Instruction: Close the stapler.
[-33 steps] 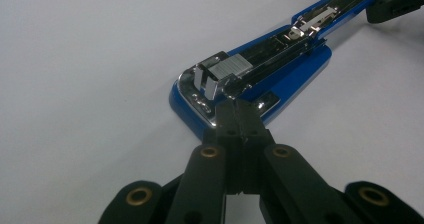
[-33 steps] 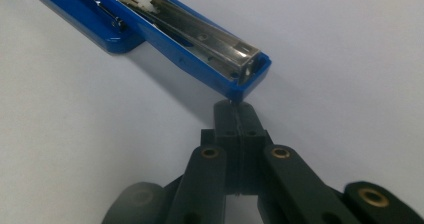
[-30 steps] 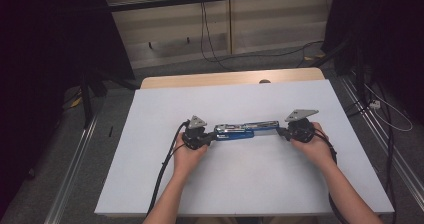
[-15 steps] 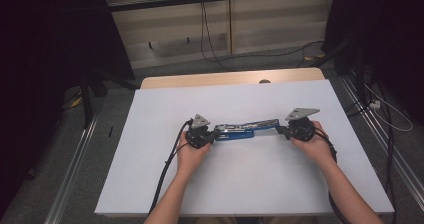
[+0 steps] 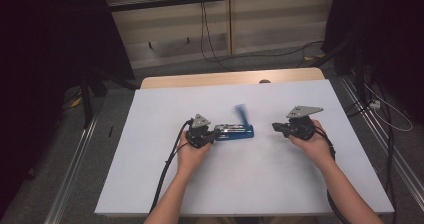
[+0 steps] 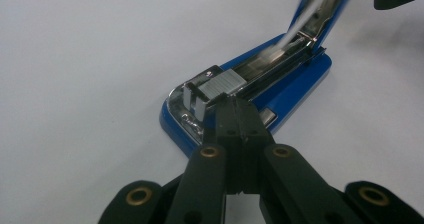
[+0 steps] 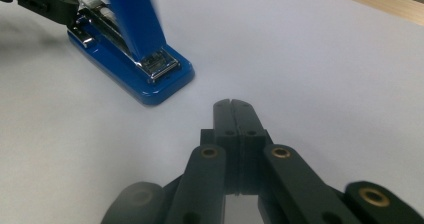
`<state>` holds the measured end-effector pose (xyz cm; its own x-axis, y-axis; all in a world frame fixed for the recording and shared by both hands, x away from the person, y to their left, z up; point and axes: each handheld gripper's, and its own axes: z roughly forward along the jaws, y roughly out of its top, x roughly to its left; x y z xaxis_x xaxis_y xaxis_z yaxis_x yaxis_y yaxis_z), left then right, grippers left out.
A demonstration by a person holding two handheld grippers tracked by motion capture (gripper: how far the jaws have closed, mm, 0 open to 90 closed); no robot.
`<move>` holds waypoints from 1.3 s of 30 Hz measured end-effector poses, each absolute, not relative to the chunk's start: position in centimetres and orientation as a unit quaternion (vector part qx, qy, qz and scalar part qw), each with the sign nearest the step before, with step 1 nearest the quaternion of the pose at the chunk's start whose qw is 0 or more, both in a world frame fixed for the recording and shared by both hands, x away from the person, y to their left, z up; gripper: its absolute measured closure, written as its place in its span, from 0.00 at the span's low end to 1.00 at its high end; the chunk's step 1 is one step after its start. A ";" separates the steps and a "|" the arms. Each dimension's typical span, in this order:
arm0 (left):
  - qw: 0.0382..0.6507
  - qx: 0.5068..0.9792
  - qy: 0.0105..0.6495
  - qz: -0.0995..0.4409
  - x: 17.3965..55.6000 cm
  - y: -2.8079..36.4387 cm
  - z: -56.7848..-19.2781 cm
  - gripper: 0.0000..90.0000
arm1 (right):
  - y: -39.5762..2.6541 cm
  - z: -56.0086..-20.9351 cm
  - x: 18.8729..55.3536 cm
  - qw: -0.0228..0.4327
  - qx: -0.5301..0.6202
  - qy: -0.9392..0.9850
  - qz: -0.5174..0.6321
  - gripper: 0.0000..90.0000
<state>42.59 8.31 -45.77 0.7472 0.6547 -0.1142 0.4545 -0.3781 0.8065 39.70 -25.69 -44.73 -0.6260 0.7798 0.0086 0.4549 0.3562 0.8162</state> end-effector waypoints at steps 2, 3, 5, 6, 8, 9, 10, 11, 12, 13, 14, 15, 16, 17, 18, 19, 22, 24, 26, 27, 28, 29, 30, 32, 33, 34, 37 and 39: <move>0.441 0.825 0.334 0.119 42.6 8.4 -45.7 1.00 | -25.6 -44.7 39.7 0.196 0.382 0.802 0.416 1.00; 0.440 0.825 0.334 0.121 42.6 8.4 -45.7 1.00 | -25.5 -44.7 39.7 0.195 0.381 0.802 0.416 1.00; 0.441 0.824 0.335 0.118 42.5 8.5 -45.7 1.00 | -25.4 -44.6 39.7 0.191 0.381 0.801 0.420 1.00; 0.439 0.827 0.332 0.119 42.5 8.6 -45.7 1.00 | -25.2 -44.6 39.6 0.191 0.380 0.802 0.420 0.98; 0.446 0.821 0.339 0.110 42.5 8.8 -45.5 0.94 | -25.0 -44.6 39.6 0.190 0.378 0.802 0.422 0.91; 0.448 0.819 0.342 0.107 42.4 9.0 -45.4 0.90 | -24.9 -44.7 39.5 0.187 0.378 0.801 0.425 0.89; 0.451 0.817 0.342 0.106 42.3 9.1 -45.2 0.88 | -24.8 -44.7 39.5 0.183 0.377 0.800 0.430 0.86; 0.450 0.819 0.341 0.102 42.2 9.2 -45.0 0.83 | -24.8 -44.7 39.4 0.179 0.380 0.797 0.435 0.82; 0.451 0.818 0.343 0.101 42.1 9.3 -44.8 0.75 | -24.9 -44.7 39.3 0.178 0.383 0.794 0.436 0.77; 0.451 0.819 0.341 0.103 41.9 9.5 -44.6 0.70 | -25.0 -44.6 39.2 0.176 0.387 0.791 0.439 0.73; 0.454 0.818 0.339 0.100 41.8 9.6 -44.4 0.68 | -25.1 -44.6 39.0 0.175 0.391 0.787 0.444 0.68; 0.462 0.813 0.342 0.097 41.6 9.8 -44.3 0.64 | -25.2 -44.5 38.8 0.174 0.396 0.782 0.448 0.63; 0.465 0.810 0.345 0.095 41.4 10.0 -44.1 0.58 | -25.4 -44.4 38.6 0.172 0.399 0.780 0.451 0.60; 0.466 0.809 0.346 0.096 41.2 10.2 -43.9 0.55 | -25.5 -44.3 38.4 0.171 0.401 0.778 0.453 0.58; 0.465 0.810 0.343 0.099 41.0 10.4 -43.7 0.51 | -25.6 -44.2 38.1 0.172 0.401 0.776 0.456 0.52; 0.467 0.808 0.344 0.101 40.8 10.6 -43.5 0.48 | -25.7 -44.1 37.9 0.172 0.399 0.775 0.458 0.47; 0.475 0.802 0.348 0.102 40.2 11.4 -42.9 0.41 | -25.9 -43.6 37.2 0.177 0.404 0.766 0.468 0.40; 0.474 0.801 0.348 0.108 39.9 12.0 -42.6 0.36 | -26.0 -43.4 36.8 0.179 0.411 0.761 0.470 0.35; 0.479 0.797 0.351 0.110 39.7 12.7 -42.3 0.34 | -26.1 -43.4 36.4 0.178 0.417 0.757 0.471 0.32; 0.479 0.796 0.354 0.110 39.5 13.0 -42.2 0.32 | -26.2 -43.4 36.1 0.180 0.418 0.757 0.469 0.31; 0.479 0.795 0.355 0.111 39.4 13.3 -42.1 0.31 | -26.3 -43.4 35.9 0.181 0.418 0.758 0.468 0.30; 0.481 0.795 0.353 0.114 39.3 13.7 -42.0 0.30 | -26.4 -43.5 35.6 0.182 0.418 0.758 0.466 0.29; 0.482 0.793 0.354 0.116 39.2 13.9 -41.9 0.30 | -26.4 -43.5 35.3 0.183 0.418 0.758 0.465 0.28; 0.486 0.787 0.363 0.113 38.9 14.4 -41.9 0.27 | -26.5 -43.7 34.8 0.187 0.416 0.761 0.461 0.27; 0.486 0.787 0.362 0.114 38.9 14.5 -41.9 0.27 | -26.6 -43.8 34.6 0.187 0.418 0.761 0.459 0.26; 0.486 0.787 0.361 0.115 38.8 14.7 -41.9 0.27 | -26.6 -43.9 34.3 0.185 0.419 0.762 0.458 0.26; 0.488 0.784 0.365 0.118 38.6 15.0 -41.8 0.23 | -26.8 -44.0 33.7 0.188 0.417 0.762 0.458 0.24; 0.492 0.781 0.365 0.120 38.4 15.2 -41.7 0.21 | -26.9 -44.0 33.4 0.190 0.420 0.760 0.457 0.23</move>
<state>38.39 15.17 -41.70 0.7055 0.6876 -0.1720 0.4517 -0.2491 0.8567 33.39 -26.90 -43.97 -0.5748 0.8128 0.0949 0.4648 0.2288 0.8553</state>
